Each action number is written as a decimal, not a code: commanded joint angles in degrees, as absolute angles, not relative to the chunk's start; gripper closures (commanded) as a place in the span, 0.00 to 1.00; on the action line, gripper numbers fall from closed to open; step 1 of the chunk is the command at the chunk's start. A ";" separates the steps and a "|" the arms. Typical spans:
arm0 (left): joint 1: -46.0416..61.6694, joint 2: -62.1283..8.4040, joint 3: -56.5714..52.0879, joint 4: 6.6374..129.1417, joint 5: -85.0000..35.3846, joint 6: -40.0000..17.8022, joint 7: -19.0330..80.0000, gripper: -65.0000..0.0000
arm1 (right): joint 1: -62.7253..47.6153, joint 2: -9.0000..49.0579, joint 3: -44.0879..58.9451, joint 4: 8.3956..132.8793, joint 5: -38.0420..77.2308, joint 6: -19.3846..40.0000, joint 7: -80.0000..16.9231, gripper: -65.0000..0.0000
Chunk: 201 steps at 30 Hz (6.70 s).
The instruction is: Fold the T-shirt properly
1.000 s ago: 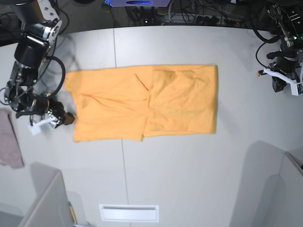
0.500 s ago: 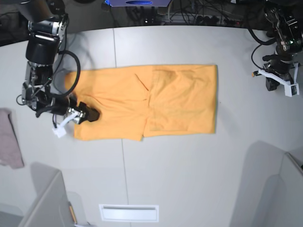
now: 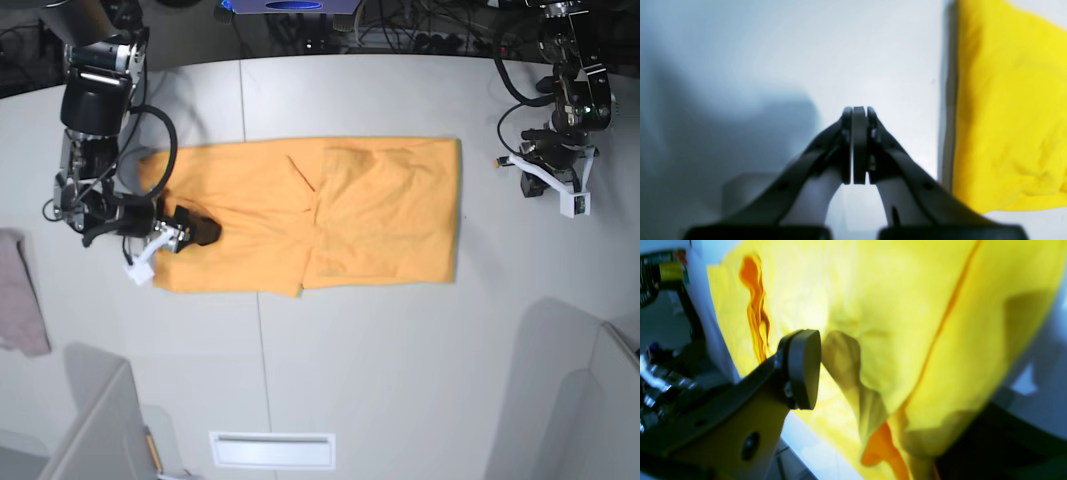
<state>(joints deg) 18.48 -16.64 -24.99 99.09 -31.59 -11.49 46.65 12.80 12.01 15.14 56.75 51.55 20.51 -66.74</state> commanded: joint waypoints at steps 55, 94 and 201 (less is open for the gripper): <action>-1.10 -10.59 8.66 82.51 -14.99 -11.47 45.14 1.00 | 10.86 -1.98 -0.13 92.62 -1.19 11.65 -67.91 1.00; 1.10 -9.36 8.75 82.59 -14.99 -11.65 45.23 1.00 | 12.35 -8.22 -25.71 91.38 -2.33 0.66 -65.01 1.00; 12.62 -13.23 -33.63 101.85 -14.99 -22.46 59.38 1.00 | 6.64 -0.31 -36.09 99.47 9.80 -15.78 -57.89 1.00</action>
<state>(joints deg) 12.88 -12.43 -33.32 100.90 -14.81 -22.52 60.25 6.17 0.10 -36.23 98.74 9.96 -15.64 -58.30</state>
